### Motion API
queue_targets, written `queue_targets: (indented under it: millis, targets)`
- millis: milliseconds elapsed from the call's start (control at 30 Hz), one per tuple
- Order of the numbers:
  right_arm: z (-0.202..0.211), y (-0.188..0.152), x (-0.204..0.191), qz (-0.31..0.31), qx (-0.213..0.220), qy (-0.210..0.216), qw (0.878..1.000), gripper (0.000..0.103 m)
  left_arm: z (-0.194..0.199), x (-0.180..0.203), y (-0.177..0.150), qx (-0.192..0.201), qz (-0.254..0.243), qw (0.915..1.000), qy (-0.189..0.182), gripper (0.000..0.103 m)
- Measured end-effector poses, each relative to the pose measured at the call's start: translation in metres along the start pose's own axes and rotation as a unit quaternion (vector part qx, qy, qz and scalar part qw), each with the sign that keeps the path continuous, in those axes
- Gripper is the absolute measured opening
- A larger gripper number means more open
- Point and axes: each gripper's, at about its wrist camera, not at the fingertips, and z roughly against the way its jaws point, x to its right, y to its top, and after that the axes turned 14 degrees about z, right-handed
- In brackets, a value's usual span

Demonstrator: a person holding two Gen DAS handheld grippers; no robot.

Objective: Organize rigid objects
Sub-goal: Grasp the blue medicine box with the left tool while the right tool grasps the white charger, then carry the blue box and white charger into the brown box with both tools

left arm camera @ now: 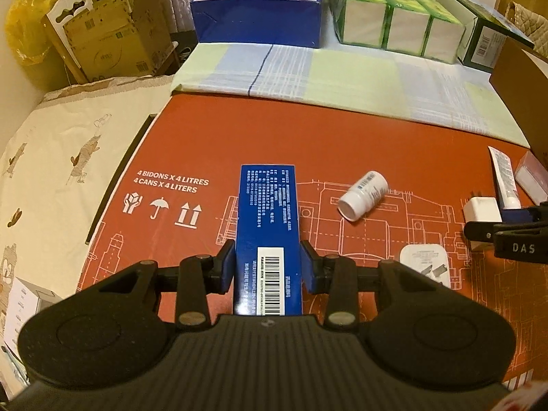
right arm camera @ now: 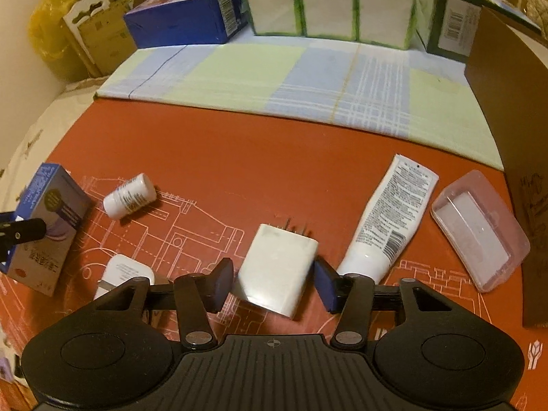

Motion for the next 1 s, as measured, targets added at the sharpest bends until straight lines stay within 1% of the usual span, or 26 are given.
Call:
queue_targets:
  millis: [133,267,500,633,1000]
  targets:
    - [0.001,-0.002,-0.008,0.037,0.001,0.005,0.999,0.041,-0.002,0.001,0.0,-0.001,0.001,1.0,-0.001,0.035]
    - [0.003,-0.006,-0.016,0.06,0.0,0.014,0.998,0.041,-0.009,-0.001,0.002,-0.015,0.008,0.9999,0.0,0.035]
    - [0.0,-0.005,-0.015,0.058,-0.006,0.017,0.998,0.041,-0.024,-0.003,0.002,-0.036,0.012,0.9993,0.002,0.035]
    - [-0.001,-0.003,-0.016,0.062,-0.005,0.013,0.998,0.041,-0.028,-0.003,0.0,-0.041,0.014,0.9991,0.003,0.035]
    - [-0.003,-0.003,-0.019,0.077,-0.001,0.009,0.997,0.04,-0.027,-0.006,-0.003,-0.041,0.017,0.999,0.007,0.035]
